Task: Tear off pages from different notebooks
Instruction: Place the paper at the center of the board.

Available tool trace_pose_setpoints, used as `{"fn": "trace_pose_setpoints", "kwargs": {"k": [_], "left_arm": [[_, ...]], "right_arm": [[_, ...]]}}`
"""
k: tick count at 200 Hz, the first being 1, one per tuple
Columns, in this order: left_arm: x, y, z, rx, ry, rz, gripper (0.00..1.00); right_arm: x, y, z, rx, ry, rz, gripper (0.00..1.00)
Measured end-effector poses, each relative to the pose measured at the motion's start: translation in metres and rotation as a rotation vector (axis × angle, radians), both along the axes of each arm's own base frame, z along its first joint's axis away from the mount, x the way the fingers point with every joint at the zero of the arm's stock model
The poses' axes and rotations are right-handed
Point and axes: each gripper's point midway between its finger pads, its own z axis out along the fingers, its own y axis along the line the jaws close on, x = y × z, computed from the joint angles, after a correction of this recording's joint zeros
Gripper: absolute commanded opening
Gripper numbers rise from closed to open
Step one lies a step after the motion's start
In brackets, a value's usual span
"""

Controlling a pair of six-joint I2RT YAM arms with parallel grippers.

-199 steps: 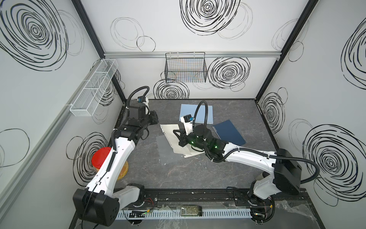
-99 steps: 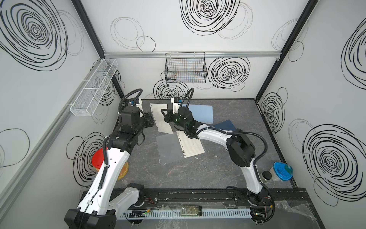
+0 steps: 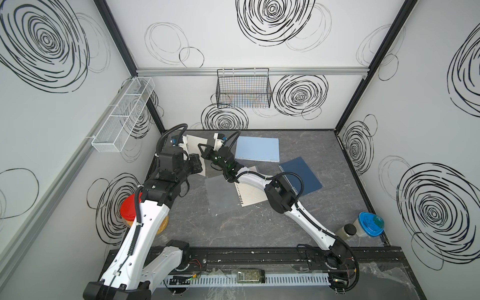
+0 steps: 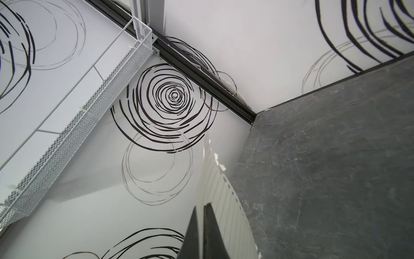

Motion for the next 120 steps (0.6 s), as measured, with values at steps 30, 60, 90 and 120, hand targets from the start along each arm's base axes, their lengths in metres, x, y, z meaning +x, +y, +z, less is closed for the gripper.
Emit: {"fn": "trace_pose_setpoints", "kwargs": {"k": [30,60,90,120], "left_arm": [[-0.003,-0.002,-0.007,-0.012,0.017,-0.006,0.21],[-0.004,-0.003,-0.016,-0.016,0.039,-0.008,0.21],[-0.006,-0.003,-0.028,-0.022,0.068,-0.009,0.23],[-0.007,-0.005,-0.031,-0.027,0.079,-0.015,0.34]], "right_arm": [[0.005,0.000,-0.021,0.016,0.055,-0.035,0.00],[0.008,-0.001,-0.043,0.008,0.102,-0.045,0.09],[0.009,-0.001,-0.058,-0.011,0.139,-0.049,0.28],[0.012,-0.002,-0.058,-0.038,0.141,-0.057,0.37]]}}
